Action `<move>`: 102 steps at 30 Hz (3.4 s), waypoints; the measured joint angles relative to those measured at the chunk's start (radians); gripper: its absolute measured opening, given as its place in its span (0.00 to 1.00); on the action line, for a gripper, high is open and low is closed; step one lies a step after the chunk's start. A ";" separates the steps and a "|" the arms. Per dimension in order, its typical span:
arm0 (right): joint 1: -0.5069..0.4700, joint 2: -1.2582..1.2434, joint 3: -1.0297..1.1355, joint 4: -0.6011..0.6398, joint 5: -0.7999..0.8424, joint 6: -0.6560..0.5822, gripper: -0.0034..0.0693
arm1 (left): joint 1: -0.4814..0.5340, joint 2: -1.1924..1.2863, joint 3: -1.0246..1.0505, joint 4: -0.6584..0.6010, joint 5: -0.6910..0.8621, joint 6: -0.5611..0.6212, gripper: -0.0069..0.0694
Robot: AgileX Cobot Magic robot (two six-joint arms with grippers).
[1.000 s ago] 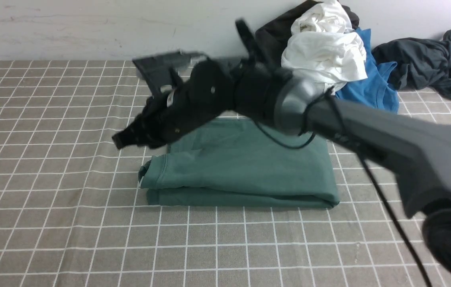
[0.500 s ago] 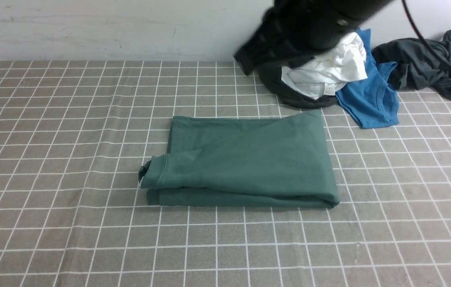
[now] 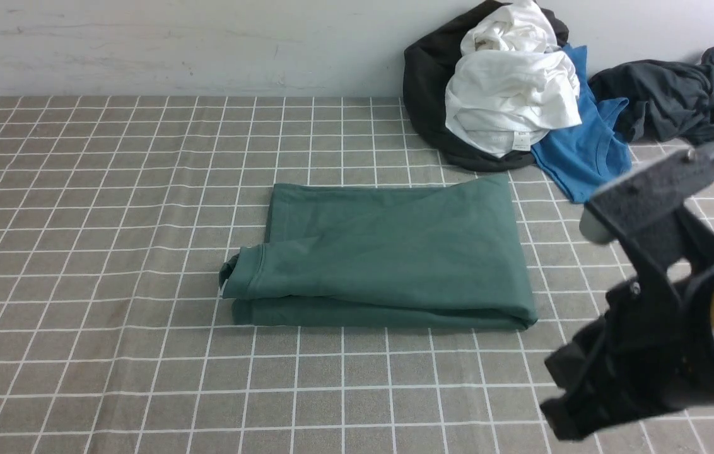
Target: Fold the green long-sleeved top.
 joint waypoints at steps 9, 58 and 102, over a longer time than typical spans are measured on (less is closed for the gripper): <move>0.001 -0.022 0.077 -0.011 0.062 -0.012 0.03 | 0.000 0.000 0.000 0.000 -0.001 0.000 0.08; -0.868 -1.156 0.941 0.177 -0.601 -0.210 0.03 | -0.001 -0.001 0.001 -0.008 0.003 -0.002 0.08; -0.793 -1.156 0.941 0.118 -0.596 -0.221 0.03 | 0.006 -0.003 0.096 -0.055 -0.002 -0.007 0.08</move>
